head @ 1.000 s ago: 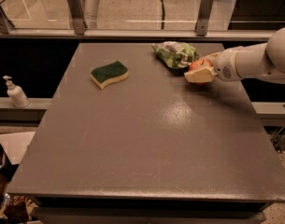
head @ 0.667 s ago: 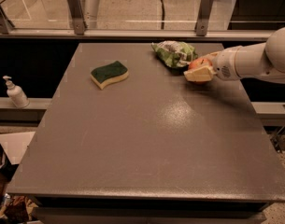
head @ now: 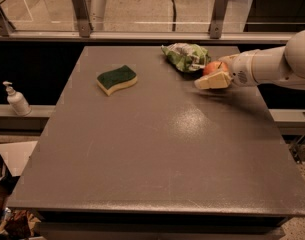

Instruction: Move apple near green jalapeno chip bag

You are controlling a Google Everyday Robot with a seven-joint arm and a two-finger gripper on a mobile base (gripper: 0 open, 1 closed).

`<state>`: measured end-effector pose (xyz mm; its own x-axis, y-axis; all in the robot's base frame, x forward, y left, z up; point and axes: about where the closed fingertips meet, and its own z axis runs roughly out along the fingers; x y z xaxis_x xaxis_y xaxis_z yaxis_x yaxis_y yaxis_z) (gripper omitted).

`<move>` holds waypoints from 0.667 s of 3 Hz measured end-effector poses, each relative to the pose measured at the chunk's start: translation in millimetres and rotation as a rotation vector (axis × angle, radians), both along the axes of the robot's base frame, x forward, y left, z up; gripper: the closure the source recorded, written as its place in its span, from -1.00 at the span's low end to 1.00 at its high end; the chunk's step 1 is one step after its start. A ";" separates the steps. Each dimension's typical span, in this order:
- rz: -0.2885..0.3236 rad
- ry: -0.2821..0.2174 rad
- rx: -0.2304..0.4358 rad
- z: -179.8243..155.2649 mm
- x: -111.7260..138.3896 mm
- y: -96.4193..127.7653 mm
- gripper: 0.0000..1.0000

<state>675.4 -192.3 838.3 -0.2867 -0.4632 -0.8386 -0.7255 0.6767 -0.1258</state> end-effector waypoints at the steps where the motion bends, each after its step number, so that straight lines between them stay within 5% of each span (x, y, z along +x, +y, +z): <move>1: 0.000 0.000 0.000 0.1 0.2 -0.1 -1.00; 2: 0.003 -0.001 0.017 7.7 -2.2 -9.9 -1.00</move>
Offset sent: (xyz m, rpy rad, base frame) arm -0.0064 -0.0302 0.0207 0.0399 -0.0060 -0.0025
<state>673.2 -202.2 846.0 -0.2845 -0.4495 -0.8468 -0.7272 0.6767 -0.1149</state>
